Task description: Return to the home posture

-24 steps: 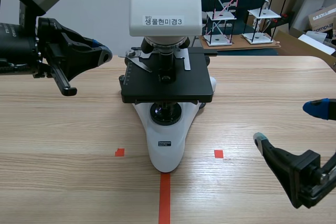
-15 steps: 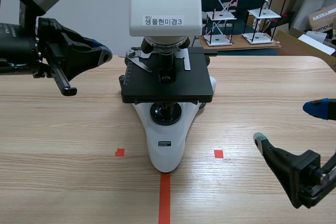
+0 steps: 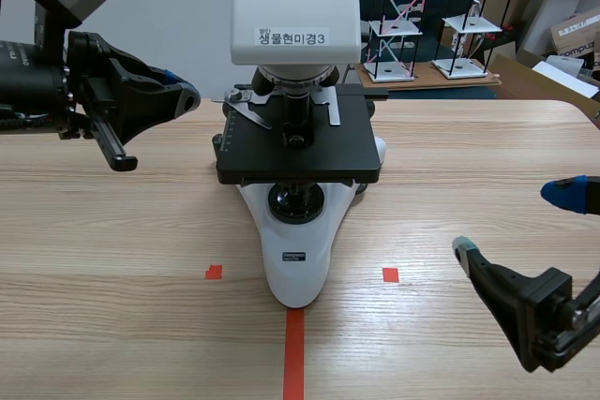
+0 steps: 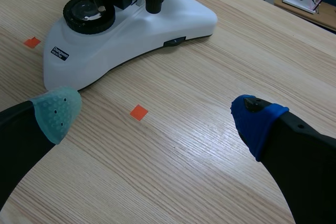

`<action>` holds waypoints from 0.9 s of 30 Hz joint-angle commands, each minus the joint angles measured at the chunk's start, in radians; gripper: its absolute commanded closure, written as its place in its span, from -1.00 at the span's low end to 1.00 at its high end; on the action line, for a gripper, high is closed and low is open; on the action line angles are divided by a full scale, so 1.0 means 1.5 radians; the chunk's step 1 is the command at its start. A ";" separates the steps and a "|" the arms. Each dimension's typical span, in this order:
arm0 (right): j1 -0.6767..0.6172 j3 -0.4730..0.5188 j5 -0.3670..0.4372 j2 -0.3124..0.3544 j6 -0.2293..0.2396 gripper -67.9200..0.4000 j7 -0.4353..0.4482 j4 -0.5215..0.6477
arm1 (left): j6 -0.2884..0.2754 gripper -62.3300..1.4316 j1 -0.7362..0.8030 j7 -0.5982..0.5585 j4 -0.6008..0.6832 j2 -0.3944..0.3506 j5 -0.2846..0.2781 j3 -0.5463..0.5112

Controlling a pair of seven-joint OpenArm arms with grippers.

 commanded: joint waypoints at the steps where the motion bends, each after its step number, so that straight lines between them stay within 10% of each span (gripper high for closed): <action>1: -0.001 0.008 0.005 0.005 -0.003 -0.87 0.007 0.006 | 0.004 0.91 -0.007 -0.007 0.005 0.002 -0.004 -0.005; 17: -0.001 0.008 0.005 0.005 -0.003 -0.87 0.008 0.006 | 0.004 0.91 0.024 -0.031 0.005 0.000 -0.002 -0.011; 27: -0.001 0.008 0.005 0.005 -0.003 -0.87 0.008 0.006 | -0.025 0.91 0.259 -0.190 0.015 0.002 -0.002 -0.212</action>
